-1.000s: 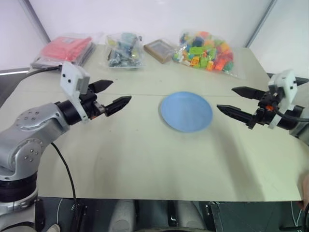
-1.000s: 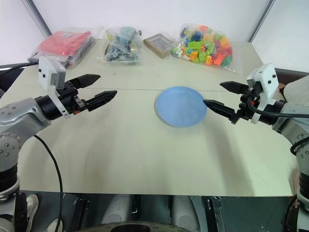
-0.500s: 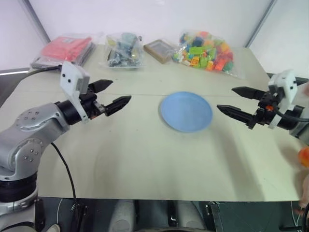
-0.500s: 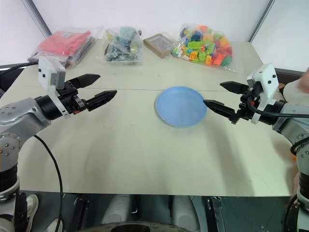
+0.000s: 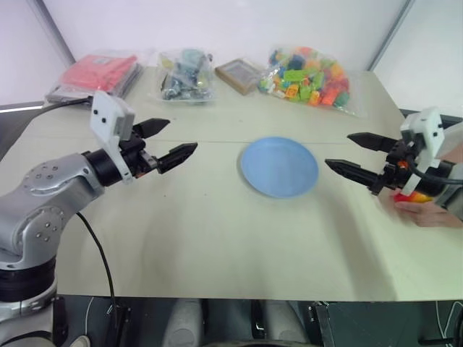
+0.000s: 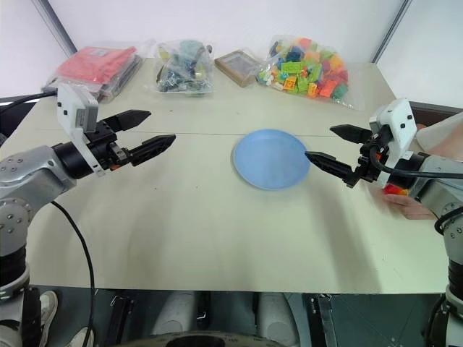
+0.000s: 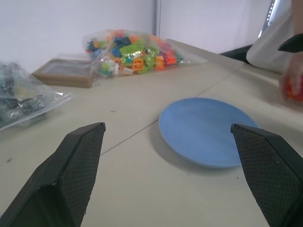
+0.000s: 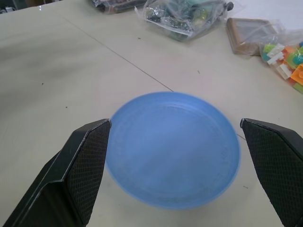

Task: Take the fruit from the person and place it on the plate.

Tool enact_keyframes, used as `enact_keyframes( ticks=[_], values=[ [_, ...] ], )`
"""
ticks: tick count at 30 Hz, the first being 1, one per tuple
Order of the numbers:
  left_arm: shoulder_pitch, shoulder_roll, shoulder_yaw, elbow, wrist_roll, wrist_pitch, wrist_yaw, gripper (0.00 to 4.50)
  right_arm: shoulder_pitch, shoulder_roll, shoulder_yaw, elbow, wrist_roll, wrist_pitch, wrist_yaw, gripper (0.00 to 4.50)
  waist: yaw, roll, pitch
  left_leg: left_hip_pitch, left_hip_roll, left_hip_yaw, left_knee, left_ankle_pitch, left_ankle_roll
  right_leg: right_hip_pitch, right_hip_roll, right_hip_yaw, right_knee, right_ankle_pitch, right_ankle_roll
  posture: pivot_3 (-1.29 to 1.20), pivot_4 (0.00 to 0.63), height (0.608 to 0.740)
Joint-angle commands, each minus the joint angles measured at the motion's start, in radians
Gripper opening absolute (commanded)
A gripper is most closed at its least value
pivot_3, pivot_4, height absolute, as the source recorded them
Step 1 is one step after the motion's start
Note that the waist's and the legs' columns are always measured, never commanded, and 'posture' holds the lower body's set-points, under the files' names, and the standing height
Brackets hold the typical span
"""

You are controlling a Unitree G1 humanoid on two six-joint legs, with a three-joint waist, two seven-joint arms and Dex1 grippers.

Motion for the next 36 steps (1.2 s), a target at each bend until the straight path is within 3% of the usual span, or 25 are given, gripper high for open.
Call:
enact_keyframes(
  ticks=[1, 28, 36],
  values=[
    [-0.018, 0.003, 0.009, -0.012, 0.001, -0.020, -0.008, 4.45, -0.006, -0.012, -0.022, -0.026, 0.002, -0.017, 0.000, 4.50, 0.000, 0.000, 0.000, 0.000, 0.000, 0.000, 0.000, 0.000, 0.000, 0.000, 0.000, 0.000, 0.000, 0.000, 0.000, 0.00, 0.150, 0.731],
    [-0.047, -0.025, -0.005, 0.007, 0.018, -0.036, -0.002, 4.45, -0.035, 0.004, -0.031, -0.037, 0.042, 0.000, -0.045, 4.50, 0.000, 0.000, 0.000, 0.000, 0.000, 0.000, 0.000, 0.000, 0.000, 0.000, 0.000, 0.000, 0.000, 0.000, 0.000, 0.00, 0.150, 0.731],
    [-0.091, -0.098, -0.060, 0.029, 0.144, -0.151, 0.034, 4.45, -0.297, 0.238, -0.011, -0.016, 0.214, 0.130, -0.365, 4.50, -0.003, 0.000, 0.000, 0.001, 0.000, 0.000, 0.000, 0.000, 0.000, 0.000, 0.000, 0.000, 0.001, 0.000, 0.000, 0.00, 0.150, 0.731]
  ],
)
